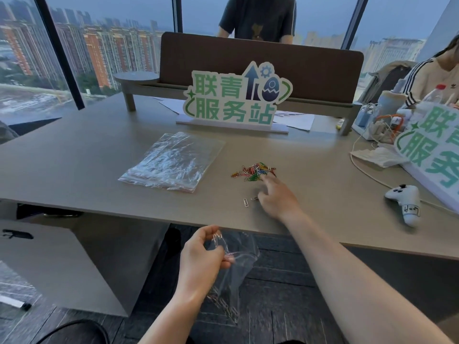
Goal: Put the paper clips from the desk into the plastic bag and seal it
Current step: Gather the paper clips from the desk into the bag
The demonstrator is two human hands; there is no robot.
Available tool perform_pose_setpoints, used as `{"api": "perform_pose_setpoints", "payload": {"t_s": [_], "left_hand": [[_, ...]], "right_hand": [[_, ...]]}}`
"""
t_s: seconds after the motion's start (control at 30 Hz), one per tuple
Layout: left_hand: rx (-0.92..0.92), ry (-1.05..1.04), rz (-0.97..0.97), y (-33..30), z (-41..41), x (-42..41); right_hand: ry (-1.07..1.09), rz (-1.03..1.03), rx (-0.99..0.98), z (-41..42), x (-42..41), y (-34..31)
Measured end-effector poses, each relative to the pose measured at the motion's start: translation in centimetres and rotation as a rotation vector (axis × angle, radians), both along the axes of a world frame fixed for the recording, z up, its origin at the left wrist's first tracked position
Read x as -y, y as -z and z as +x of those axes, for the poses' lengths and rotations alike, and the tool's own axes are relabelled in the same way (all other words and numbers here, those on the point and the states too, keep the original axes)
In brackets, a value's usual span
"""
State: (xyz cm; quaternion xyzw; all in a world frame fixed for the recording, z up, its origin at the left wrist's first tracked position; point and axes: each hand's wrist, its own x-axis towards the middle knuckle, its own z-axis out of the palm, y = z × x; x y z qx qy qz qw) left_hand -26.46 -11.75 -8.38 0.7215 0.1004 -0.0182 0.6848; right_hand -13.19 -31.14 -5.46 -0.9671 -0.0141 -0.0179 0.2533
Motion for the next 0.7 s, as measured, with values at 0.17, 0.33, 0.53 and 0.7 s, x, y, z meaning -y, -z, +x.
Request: {"api": "perform_pose_setpoints", "payload": {"t_s": [0.17,0.33,0.53,0.7], "left_hand": [[-0.044,0.024,-0.010,0.3,0.7,-0.3],[-0.042,0.041,-0.028,0.6,1.1,-0.4],[-0.042,0.039,-0.054,0.8,1.4,-0.4],[-0.041,0.031,-0.061,0.9,1.3,-0.3]], "right_hand": [[0.040,-0.098,-0.062,5.4,0.8,0.8],[0.005,-0.178,-0.065,8.3,0.9,1.5],[-0.100,-0.200,-0.029,8.6,1.0,2.2],[-0.172,-0.184,-0.004,6.2,0.2,2.4]]}}
